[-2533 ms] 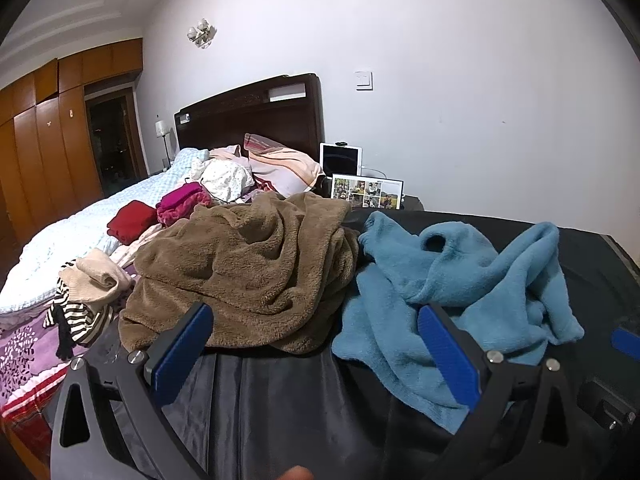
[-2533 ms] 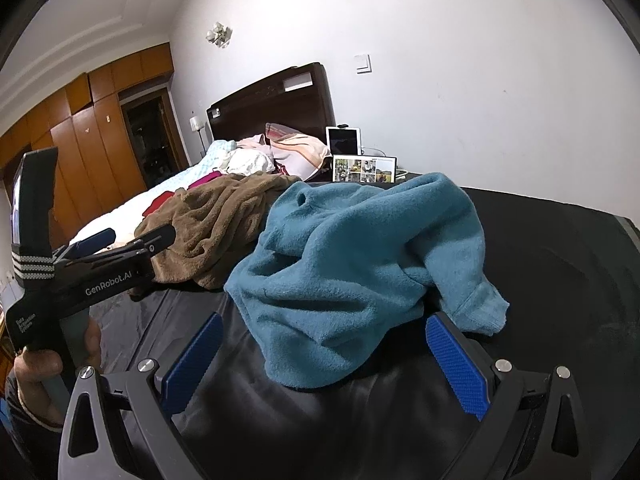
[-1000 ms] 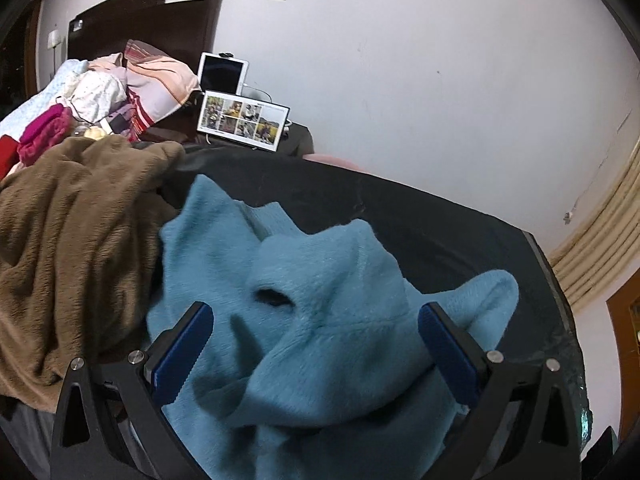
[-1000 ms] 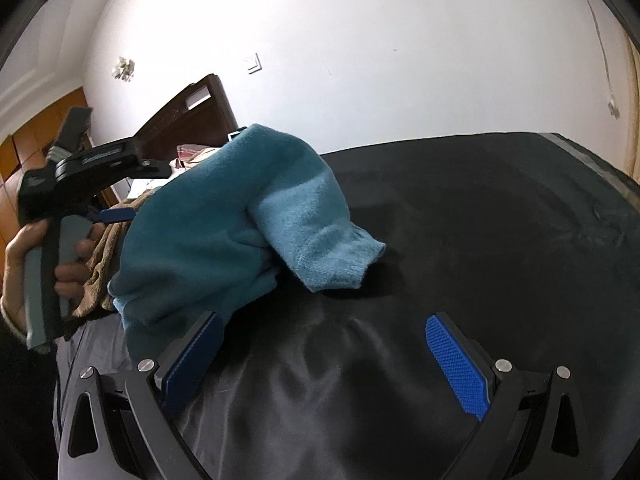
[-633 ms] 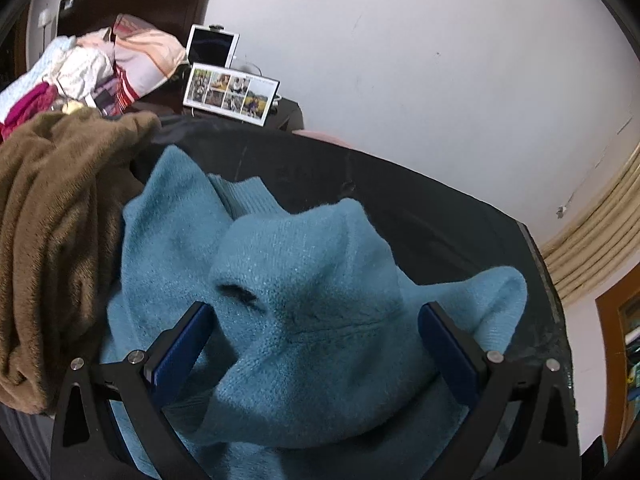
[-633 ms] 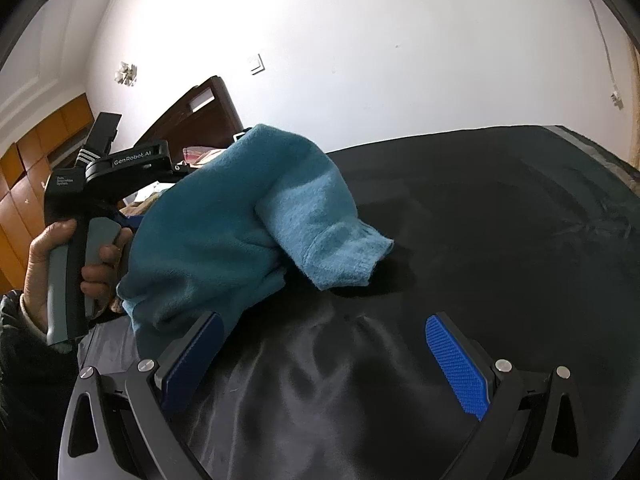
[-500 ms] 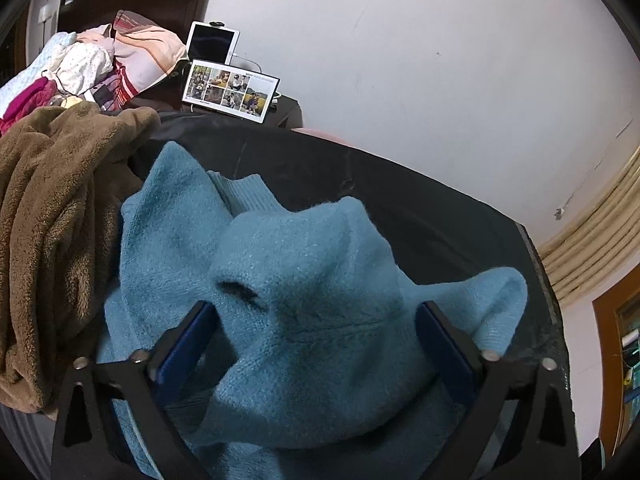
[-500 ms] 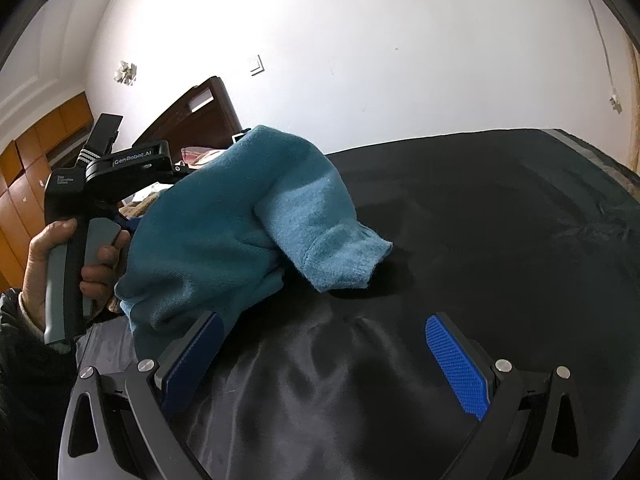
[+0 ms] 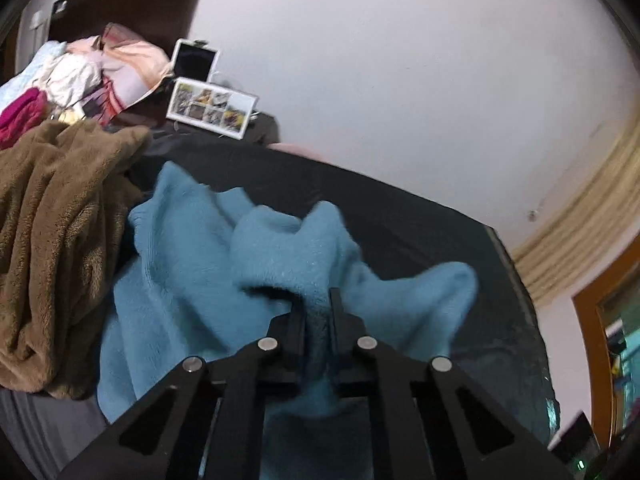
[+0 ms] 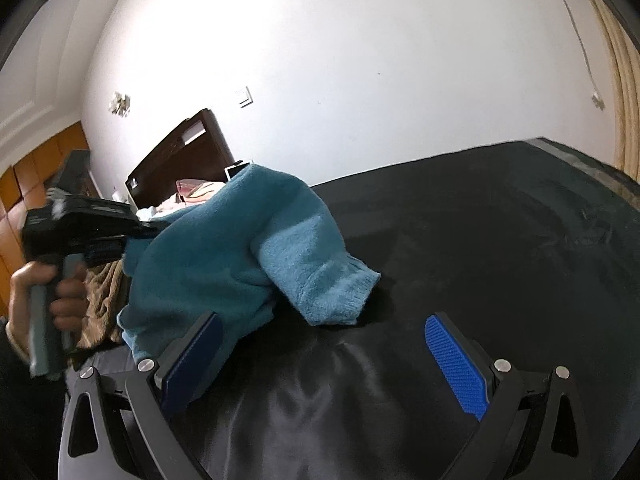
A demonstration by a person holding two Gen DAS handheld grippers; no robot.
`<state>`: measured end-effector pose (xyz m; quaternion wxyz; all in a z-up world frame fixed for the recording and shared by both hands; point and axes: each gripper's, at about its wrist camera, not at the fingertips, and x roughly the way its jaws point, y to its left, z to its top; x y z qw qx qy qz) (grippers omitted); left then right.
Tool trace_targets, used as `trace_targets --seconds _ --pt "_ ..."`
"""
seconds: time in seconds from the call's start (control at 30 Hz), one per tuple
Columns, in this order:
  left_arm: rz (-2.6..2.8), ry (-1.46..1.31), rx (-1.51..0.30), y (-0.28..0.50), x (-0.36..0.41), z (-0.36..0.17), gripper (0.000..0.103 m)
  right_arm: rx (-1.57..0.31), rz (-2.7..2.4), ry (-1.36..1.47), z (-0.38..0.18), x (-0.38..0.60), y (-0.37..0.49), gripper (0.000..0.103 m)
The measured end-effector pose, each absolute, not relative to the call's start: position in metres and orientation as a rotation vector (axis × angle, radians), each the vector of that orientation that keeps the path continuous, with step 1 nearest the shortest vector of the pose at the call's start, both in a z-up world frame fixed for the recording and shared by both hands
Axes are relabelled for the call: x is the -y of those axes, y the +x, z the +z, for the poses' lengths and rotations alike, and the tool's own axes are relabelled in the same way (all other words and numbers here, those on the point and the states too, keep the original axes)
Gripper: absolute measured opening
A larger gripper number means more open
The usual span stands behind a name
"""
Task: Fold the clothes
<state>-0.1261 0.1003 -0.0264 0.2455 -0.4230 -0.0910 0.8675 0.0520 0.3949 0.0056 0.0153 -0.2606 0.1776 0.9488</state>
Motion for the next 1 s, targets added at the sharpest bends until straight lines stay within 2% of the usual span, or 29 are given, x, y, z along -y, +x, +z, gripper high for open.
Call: trace_targets --seconds 0.2,0.47,0.73,0.83,0.87,0.9,1.0 --pt "2.362 -1.099 0.183 -0.096 -0.109 -0.009 0.01 -0.587 2.934 -0.798 0.005 -0.398 0.052 0.103" --pt "2.383 -1.077 0.12 -0.068 -0.109 -0.014 0.01 -0.589 2.937 -0.763 0.007 -0.4 0.052 0.103" --pt "2.442 -1.044 0.029 -0.079 -0.122 -0.025 0.011 -0.614 2.937 -0.776 0.005 -0.403 0.047 0.103" --pt "2.46 -1.042 -0.008 -0.088 -0.134 -0.025 0.03 -0.616 2.934 -0.779 0.004 -0.403 0.048 0.103" --pt "2.464 -1.052 -0.014 -0.092 -0.138 -0.026 0.042 -0.617 2.933 -0.78 0.004 -0.403 0.049 0.103" --pt "2.468 -1.063 -0.02 -0.096 -0.14 -0.028 0.05 -0.619 2.932 -0.78 0.003 -0.403 0.049 0.103" --pt "2.476 -1.105 -0.034 -0.109 -0.147 -0.038 0.051 -0.615 2.931 -0.783 0.003 -0.402 0.047 0.103"
